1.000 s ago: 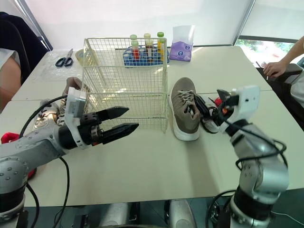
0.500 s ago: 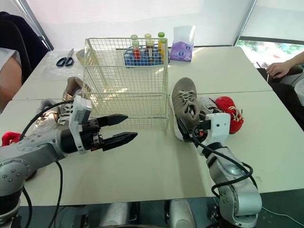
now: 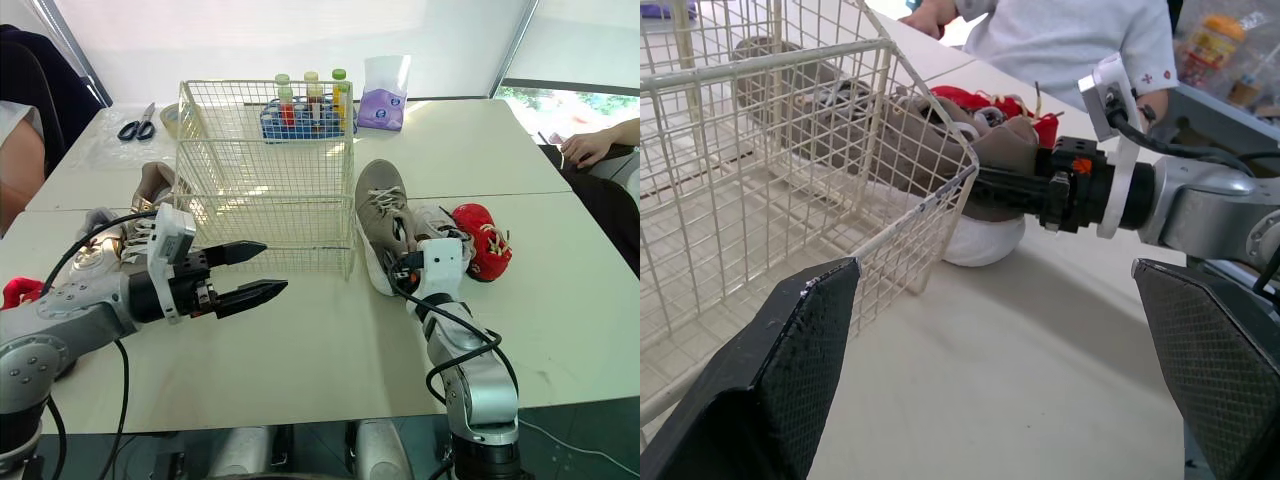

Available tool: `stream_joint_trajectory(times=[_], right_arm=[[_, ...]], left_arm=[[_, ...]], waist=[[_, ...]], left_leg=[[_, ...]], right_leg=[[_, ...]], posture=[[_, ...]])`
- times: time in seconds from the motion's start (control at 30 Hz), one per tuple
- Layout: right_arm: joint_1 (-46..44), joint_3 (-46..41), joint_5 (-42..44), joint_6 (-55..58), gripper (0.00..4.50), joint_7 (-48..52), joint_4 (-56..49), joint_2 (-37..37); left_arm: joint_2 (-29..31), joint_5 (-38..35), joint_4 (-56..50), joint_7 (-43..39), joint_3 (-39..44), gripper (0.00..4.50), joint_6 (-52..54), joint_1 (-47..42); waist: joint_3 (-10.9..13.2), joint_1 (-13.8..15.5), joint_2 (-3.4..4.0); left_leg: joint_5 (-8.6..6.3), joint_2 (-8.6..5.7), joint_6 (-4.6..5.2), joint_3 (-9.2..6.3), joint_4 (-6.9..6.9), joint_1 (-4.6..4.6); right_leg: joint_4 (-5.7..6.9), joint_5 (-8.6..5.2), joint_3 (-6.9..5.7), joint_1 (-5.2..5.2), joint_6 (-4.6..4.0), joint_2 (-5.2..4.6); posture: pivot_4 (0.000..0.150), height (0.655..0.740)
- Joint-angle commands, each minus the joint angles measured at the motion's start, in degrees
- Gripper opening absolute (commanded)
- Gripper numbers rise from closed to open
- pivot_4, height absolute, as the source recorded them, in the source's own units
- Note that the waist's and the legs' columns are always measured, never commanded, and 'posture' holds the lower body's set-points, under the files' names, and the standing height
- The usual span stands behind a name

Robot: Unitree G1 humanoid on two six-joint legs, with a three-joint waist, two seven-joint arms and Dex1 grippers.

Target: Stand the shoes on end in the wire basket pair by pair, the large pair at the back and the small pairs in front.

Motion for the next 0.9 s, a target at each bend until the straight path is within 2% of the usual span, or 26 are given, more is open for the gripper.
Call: stream_joint_trajectory(times=[0.03, 0.1, 0.23, 0.57, 0.77, 0.9], right_arm=[[0.61, 0.83, -0.20, 0.50, 1.40, 0.33, 1.78, -0.43], [0.76, 0.45, 0.42, 0.31, 0.66, 0.53, 1.48, -0.43], [-1.73, -2.11, 1.35, -1.84, 0.66, -0.23, 0.02, -0.14], [-19.76, -10.29, 2.70, -3.34, 0.66, -2.92, -0.69, -4.38], [-31.50, -12.83, 2.43, -6.46, 0.66, -1.07, 4.74, -11.64], [-41.14, -13.09, 2.21, -15.06, 0.66, 6.51, 14.95, -20.82]], left_arm=[[-0.12, 0.36, -0.88, -0.21, 0.84, 4.50, -1.35, -0.06], [-0.05, 0.46, -0.64, -0.54, 0.85, 4.50, -1.30, -0.35], [0.89, -0.28, 1.46, -2.06, 2.11, 4.50, -0.89, -1.98], [3.34, -1.87, 8.87, -6.64, 4.87, 4.50, 0.05, -7.96], [4.53, -6.80, 15.87, -7.73, 9.13, 4.50, 1.51, -14.32], [6.37, -5.95, 27.66, -9.88, 12.07, 4.50, 0.87, -22.44]], waist=[[-0.10, -0.06, -0.17], [-0.14, 0.02, -0.23], [-0.14, 0.07, -0.23], [0.07, 0.16, 0.04], [0.12, 0.09, 0.06], [0.21, 0.06, 0.09]], left_leg=[[0.00, 0.01, 0.00, 0.00, 0.00, 0.02], [0.00, 0.04, 0.00, -0.03, 0.00, 0.04], [0.00, 0.03, 0.00, -0.03, 0.00, 0.02], [0.01, -0.02, 0.01, 0.01, -0.03, -0.41], [0.01, -0.05, 0.02, 0.06, -0.04, -0.41], [0.01, -0.07, 0.02, 0.07, -0.04, -0.40]], right_leg=[[0.00, 0.00, 0.00, 0.01, 0.00, 0.01], [0.00, -0.01, -0.01, 0.03, -0.01, 0.00], [-0.02, -0.01, -0.01, 0.03, -0.01, -0.02], [0.00, 0.16, -0.01, -0.43, 0.06, 0.03], [0.01, 0.15, -0.01, -0.42, 0.09, -0.01], [0.01, 0.15, -0.02, -0.42, 0.09, 0.02]], posture=[[0.150, 0.7400], [0.150, 0.7400], [0.150, 0.7400], [0.150, 0.7400], [0.150, 0.7400], [0.150, 0.7400]])
